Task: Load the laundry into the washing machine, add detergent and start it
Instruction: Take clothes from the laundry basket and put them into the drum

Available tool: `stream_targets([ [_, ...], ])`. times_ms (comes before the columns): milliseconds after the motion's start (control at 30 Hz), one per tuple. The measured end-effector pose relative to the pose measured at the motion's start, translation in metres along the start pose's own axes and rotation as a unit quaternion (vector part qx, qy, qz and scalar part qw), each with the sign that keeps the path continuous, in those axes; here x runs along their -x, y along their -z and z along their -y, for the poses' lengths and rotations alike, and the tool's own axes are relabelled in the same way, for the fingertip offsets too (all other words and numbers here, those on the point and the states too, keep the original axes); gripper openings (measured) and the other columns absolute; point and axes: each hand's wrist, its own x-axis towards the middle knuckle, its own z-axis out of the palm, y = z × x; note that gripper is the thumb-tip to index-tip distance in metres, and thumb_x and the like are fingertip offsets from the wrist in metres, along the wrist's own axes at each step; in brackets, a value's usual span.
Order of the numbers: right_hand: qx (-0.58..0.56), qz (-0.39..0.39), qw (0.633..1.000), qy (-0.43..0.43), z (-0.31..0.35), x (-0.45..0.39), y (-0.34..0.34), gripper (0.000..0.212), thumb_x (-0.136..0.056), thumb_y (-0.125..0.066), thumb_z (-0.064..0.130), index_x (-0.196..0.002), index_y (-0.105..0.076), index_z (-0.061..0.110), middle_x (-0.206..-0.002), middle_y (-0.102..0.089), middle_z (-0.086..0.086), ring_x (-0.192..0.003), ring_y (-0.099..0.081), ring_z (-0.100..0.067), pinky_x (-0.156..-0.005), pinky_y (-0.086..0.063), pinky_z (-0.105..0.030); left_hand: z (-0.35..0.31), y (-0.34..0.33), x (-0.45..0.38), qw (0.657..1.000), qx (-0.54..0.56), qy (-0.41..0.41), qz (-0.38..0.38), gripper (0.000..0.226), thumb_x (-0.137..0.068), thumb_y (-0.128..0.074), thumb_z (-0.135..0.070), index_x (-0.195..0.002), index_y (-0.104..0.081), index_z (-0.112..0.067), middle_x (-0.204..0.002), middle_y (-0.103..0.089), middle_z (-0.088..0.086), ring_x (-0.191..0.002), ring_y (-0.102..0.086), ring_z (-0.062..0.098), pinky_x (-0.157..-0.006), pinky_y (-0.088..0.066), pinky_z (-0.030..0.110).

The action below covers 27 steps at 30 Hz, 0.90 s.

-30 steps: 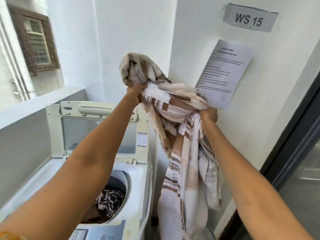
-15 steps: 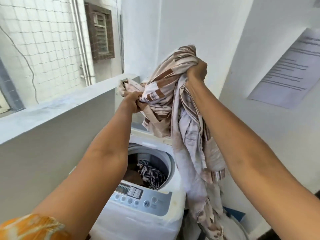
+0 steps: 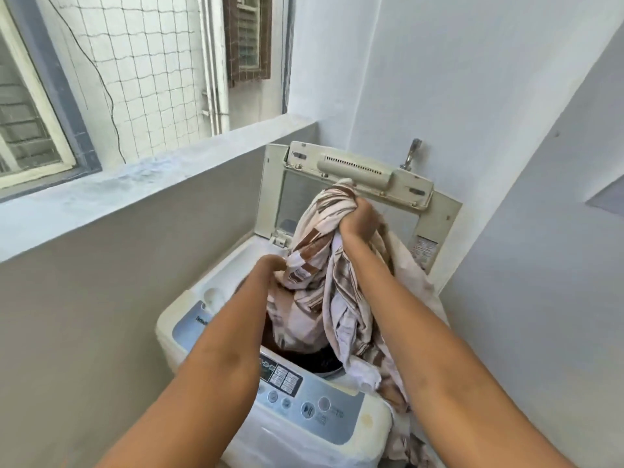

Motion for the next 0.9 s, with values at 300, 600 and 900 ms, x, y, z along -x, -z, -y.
stream_targets([
  [300, 0.082, 0.222, 0.972, 0.005, -0.104, 0.078, -0.089, 0.032, -0.098, -0.036, 0.014, -0.120, -0.058, 0.016, -0.126, -0.058, -0.005, -0.115, -0.053, -0.022, -0.088, -0.038, -0.026, 0.055, 0.020, -0.072, 0.995, 0.053, -0.005, -0.087, 0.025, -0.082, -0.049, -0.014, -0.087, -0.056, 0.010, -0.080, -0.055, 0.033, -0.072, -0.060, 0.036, -0.054, -0.039, 0.030],
  [600, 0.319, 0.424, 0.844, 0.084, -0.152, 0.053, -0.073, 0.052, -0.083, -0.062, 0.008, -0.133, -0.048, 0.017, -0.136, -0.052, -0.009, -0.126, -0.048, -0.026, -0.101, -0.041, -0.034, 0.043, -0.007, -0.102, 0.976, -0.163, -0.142, -0.007, 0.019, -0.069, -0.051, 0.006, -0.085, -0.054, -0.003, -0.078, -0.051, 0.009, -0.082, -0.046, 0.021, -0.060, -0.037, 0.026],
  [900, 0.479, 0.499, 0.722, -0.015, -0.210, -0.003, 0.085, 0.133, -0.060, -0.080, 0.056, -0.150, 0.012, 0.022, -0.159, 0.012, -0.012, -0.147, 0.007, -0.029, -0.119, -0.008, -0.049, 0.053, -0.170, -0.071, 0.716, -0.603, -0.343, 0.080, 0.127, -0.071, -0.080, -0.032, -0.148, 0.019, -0.012, -0.157, 0.022, 0.009, -0.147, 0.004, 0.030, -0.118, -0.014, 0.052],
])
